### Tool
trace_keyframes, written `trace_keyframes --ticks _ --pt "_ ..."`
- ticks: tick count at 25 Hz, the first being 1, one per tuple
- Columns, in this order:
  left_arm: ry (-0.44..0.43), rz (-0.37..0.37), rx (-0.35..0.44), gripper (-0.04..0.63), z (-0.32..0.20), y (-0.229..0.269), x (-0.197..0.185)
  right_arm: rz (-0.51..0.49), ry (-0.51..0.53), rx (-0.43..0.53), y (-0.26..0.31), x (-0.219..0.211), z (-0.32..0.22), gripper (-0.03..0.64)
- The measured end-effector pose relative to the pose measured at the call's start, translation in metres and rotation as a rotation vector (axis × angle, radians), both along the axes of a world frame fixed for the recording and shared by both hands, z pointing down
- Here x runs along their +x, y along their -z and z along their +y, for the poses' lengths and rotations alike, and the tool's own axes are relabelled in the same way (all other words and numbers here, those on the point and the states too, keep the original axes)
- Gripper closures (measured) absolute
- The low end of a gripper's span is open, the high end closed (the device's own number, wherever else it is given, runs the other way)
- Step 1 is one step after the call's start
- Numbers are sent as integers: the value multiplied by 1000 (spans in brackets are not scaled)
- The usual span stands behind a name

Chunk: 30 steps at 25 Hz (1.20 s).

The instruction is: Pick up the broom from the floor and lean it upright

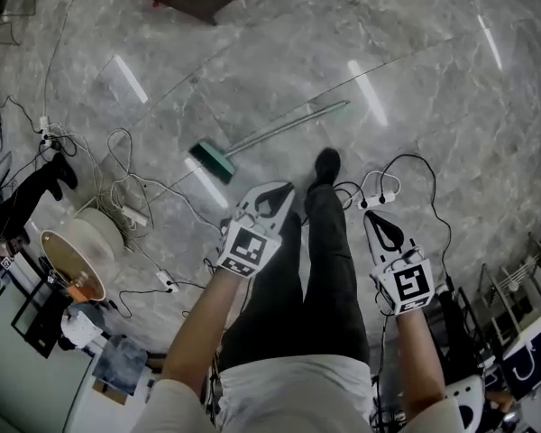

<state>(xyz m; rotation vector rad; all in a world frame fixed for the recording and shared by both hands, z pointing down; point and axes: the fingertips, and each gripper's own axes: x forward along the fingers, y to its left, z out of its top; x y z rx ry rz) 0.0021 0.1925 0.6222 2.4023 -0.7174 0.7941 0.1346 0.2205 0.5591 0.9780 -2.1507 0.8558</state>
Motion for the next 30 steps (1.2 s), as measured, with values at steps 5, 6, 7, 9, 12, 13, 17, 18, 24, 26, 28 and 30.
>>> trace_keyframes --ticks 5,6,7,9,12,13,17,18,24,26,28,30 --pt "-5 -28 -32 584 -2 -86 2 -25 -26 -18 -78 10 -13 616" --pt "-4 -29 -36 584 -3 -103 2 -29 -28 -18 -94 12 -15 617" --pt "-2 -31 -41 584 -3 -121 3 -32 -28 -19 -111 15 -18 617" --pt "1 -41 -57 584 -1 -157 3 -33 -21 -20 -143 20 -22 617" --pt "-8 -57 -70 584 2 -207 2 -33 -11 -21 -188 24 -26 617" --pt "-11 -68 -75 584 4 -225 1 -35 -8 -22 -203 24 -27 617" --pt "-15 -103 -91 583 4 -294 -3 -51 15 -27 -260 21 -28 617" --pt "-13 -109 -96 583 4 -312 -4 -57 22 -29 -274 19 -28 617" --pt "-2 -133 -123 583 9 -402 -6 -77 26 -47 -349 15 -22 617" --pt "-9 -138 -131 583 12 -427 -5 -81 16 -51 -370 17 -22 617" --pt "-17 -147 -135 583 13 -452 -3 -87 9 -51 -389 19 -22 617" --pt "-25 -160 -136 583 14 -476 -1 -89 8 -54 -409 22 -23 617"
